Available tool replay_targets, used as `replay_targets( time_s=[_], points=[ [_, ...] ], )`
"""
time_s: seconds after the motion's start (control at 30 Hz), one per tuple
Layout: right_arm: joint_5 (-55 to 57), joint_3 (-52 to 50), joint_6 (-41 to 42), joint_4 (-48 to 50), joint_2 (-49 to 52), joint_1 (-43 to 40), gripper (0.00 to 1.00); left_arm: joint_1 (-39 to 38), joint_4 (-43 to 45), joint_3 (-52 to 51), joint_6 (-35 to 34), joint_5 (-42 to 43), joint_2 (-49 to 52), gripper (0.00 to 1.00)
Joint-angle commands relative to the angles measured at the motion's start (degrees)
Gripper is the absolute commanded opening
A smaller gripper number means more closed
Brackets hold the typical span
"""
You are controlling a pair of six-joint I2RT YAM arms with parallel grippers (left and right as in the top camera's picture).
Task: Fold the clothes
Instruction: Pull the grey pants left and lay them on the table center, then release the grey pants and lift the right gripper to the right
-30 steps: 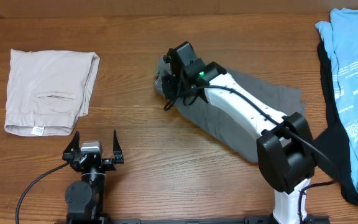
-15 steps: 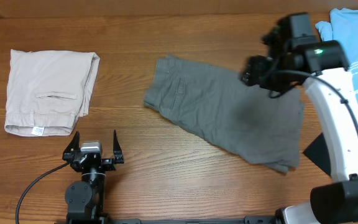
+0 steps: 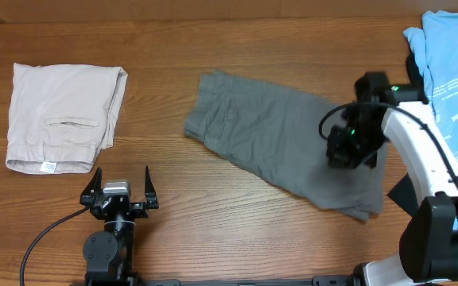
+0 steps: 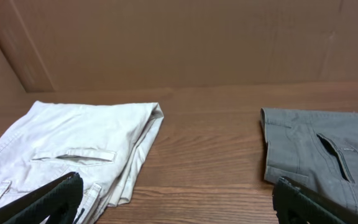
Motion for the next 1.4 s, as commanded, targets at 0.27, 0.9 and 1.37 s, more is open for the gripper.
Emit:
replay_targets(
  time_s=[0.27, 0.9, 1.37],
  points=[
    [4.04, -14.29, 12.02, 6.14, 0.26, -4.35, 0.04, 0.0, 0.11, -0.22, 1.36, -0.13, -0.66, 1.0],
    [16.35, -23.52, 22.4, 25.16, 0.28, -7.89, 0.04, 0.0, 0.11, -0.22, 1.33, -0.13, -0.66, 1.0],
    [16.44, -21.73, 20.92, 41.46, 0.24, -7.89, 0.06, 0.0, 0.11, -0.22, 1.36, -0.13, -0.66, 1.0]
  ],
)
